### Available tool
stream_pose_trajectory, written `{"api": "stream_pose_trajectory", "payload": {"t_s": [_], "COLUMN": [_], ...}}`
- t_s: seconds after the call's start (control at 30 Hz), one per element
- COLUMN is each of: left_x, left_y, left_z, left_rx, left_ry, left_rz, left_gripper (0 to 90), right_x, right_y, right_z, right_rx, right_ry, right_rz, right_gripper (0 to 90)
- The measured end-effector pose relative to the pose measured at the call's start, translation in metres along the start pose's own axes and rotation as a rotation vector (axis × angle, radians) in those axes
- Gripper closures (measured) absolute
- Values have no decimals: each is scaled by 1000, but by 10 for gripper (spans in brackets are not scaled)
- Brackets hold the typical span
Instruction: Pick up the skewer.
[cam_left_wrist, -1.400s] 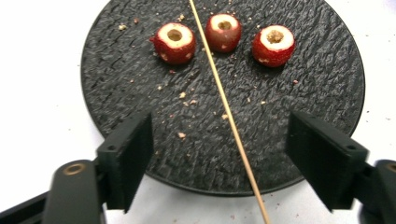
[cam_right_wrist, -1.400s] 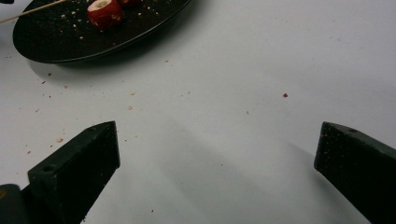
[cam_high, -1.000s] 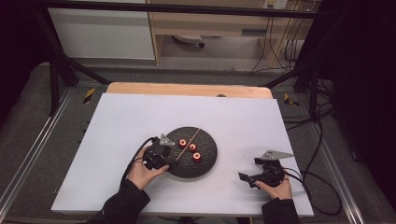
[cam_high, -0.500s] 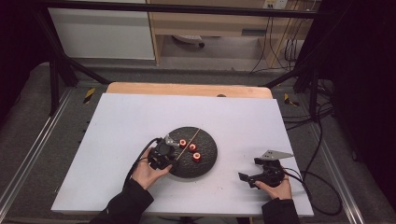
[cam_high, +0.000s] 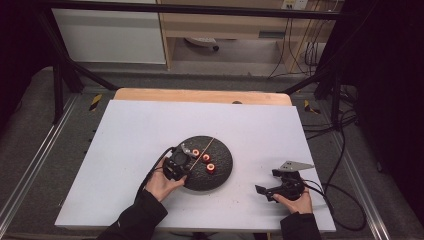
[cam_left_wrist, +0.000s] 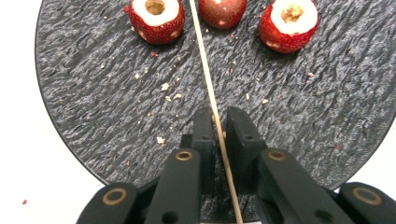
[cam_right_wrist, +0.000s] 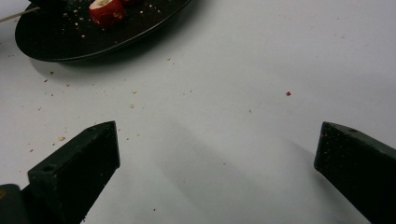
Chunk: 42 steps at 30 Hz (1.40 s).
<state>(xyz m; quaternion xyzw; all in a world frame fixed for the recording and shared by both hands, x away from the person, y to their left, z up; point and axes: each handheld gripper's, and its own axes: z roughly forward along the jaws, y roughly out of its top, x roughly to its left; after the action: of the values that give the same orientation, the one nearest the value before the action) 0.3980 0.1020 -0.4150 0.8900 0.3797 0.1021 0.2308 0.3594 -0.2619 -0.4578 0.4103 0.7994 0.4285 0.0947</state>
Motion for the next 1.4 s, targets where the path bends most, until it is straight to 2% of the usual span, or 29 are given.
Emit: {"api": "stream_pose_trajectory", "payload": {"t_s": [0.27,0.57,1.13,1.4], "left_x": [-4,2,16,26], "left_y": [-1,-7,-35,-58], "left_z": [0,-9,-29,-38], "left_rx": [-1,-44,-200,-276], "left_ry": [27,13,-30,-52], "left_rz": [-8,-26,-23,-38], "left_gripper": [876,880,881,881], "right_x": [0,0,0,0], "right_y": [0,0,0,0], "right_z": [-1,-1,0,0], "right_rx": [1,2,4,8], "right_ry": [-1,-2,-3,-6], "right_rz": [-1,0,12,13], "right_gripper": [9,9,8,8]}}
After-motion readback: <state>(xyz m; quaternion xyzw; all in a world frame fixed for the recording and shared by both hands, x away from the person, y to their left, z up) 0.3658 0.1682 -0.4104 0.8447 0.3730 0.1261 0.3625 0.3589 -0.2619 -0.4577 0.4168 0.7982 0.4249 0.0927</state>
